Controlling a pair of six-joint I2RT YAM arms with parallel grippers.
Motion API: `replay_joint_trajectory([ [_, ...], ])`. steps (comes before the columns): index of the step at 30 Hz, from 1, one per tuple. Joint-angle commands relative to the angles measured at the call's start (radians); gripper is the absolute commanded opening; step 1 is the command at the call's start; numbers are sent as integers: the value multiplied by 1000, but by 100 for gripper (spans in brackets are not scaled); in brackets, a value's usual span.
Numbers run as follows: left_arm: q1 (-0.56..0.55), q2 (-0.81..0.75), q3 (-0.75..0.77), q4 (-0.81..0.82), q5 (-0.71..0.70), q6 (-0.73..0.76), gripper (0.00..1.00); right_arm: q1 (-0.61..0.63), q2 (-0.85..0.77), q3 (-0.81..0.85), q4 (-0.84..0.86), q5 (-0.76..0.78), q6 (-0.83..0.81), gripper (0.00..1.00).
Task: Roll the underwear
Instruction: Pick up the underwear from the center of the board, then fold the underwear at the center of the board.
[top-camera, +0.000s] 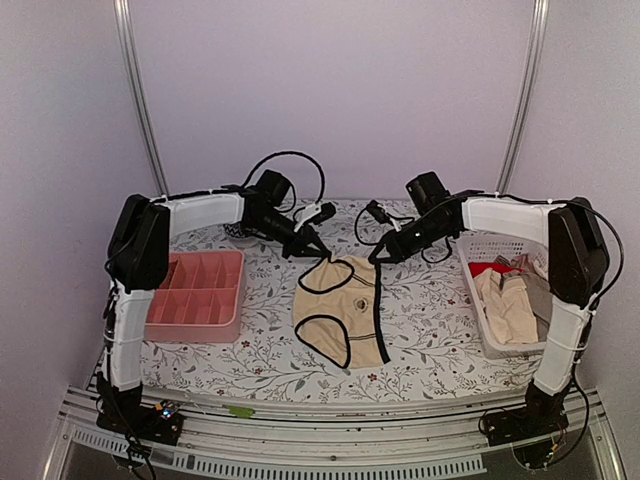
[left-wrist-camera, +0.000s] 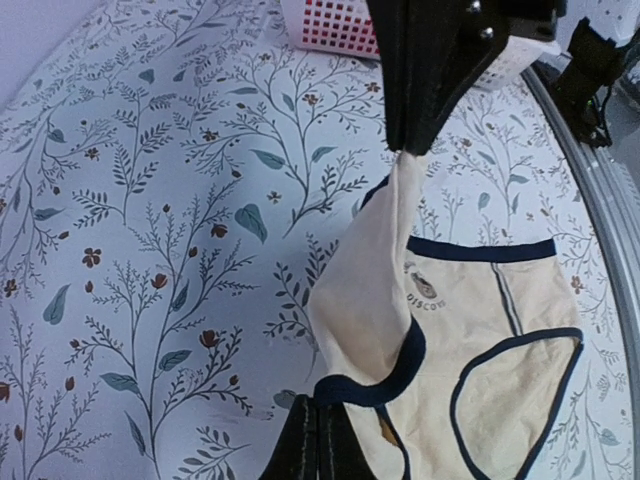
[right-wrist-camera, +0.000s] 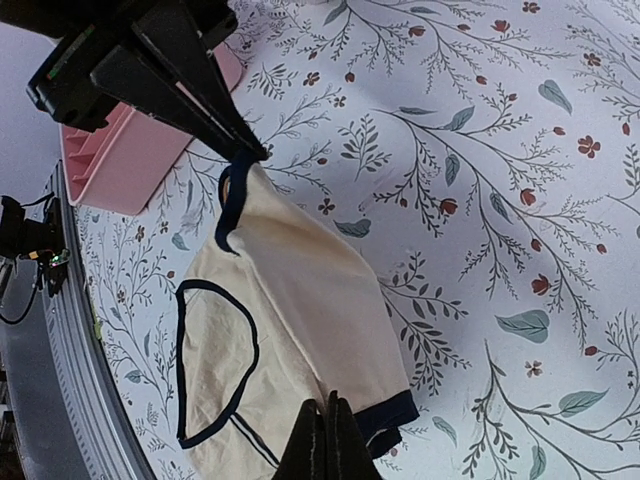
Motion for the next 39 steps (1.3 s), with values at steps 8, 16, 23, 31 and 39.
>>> replay_joint_trajectory([
  [8,-37,-244,-332,40,73,-62,0,18,-145,-145,-8,-80,-1,0],
  [16,-88,-293,-487,89,76,-89,0,61,-195,-318,40,-106,32,0],
  [23,-128,-325,-599,114,69,-84,0,113,-207,-432,94,-129,65,0],
  [31,-164,-377,-680,147,51,-93,0,153,-206,-489,109,-133,74,0],
  [39,-193,-379,-716,181,28,-111,0,161,-207,-524,131,-132,83,0],
])
